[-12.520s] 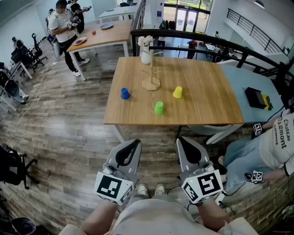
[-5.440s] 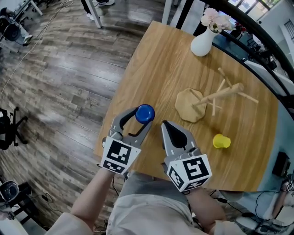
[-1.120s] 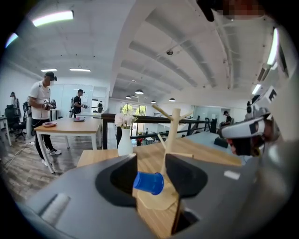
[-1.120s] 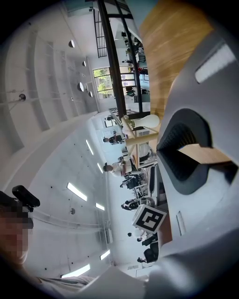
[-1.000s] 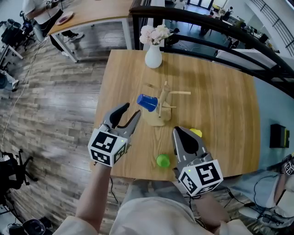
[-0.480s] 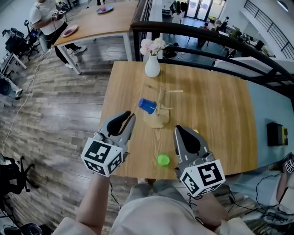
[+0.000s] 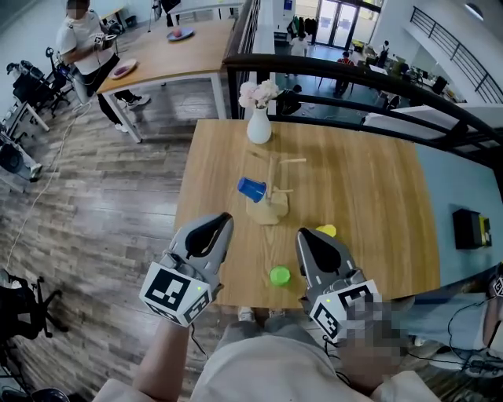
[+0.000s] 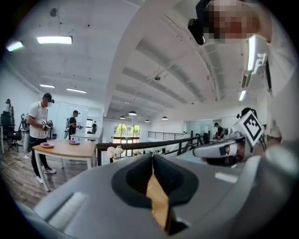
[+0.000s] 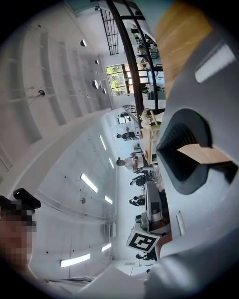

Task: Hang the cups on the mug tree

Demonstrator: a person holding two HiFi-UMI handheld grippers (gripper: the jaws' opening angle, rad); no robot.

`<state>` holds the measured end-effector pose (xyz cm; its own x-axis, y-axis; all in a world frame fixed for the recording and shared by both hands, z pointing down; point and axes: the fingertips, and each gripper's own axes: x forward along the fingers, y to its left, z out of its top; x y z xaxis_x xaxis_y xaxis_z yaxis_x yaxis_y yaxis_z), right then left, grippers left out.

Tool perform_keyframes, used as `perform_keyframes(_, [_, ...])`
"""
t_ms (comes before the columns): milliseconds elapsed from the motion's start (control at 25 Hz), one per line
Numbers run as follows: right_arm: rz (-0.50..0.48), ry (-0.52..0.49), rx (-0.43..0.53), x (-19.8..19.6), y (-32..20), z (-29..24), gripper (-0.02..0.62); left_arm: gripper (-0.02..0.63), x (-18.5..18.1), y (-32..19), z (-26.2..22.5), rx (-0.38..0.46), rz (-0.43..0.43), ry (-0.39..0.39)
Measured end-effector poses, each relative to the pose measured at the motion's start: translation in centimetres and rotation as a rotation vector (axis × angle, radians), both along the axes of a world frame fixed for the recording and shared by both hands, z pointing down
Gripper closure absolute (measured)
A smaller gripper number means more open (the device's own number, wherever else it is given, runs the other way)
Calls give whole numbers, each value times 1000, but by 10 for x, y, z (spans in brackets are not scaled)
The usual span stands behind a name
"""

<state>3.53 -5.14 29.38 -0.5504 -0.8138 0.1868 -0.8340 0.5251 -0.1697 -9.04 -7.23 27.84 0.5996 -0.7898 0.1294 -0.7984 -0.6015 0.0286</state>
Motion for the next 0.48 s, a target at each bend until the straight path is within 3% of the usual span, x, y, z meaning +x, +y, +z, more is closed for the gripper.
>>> perform_keyframes(480, [-22, 15, 4, -1, 16, -2, 594, 604, 8, 36, 14, -32, 41, -3])
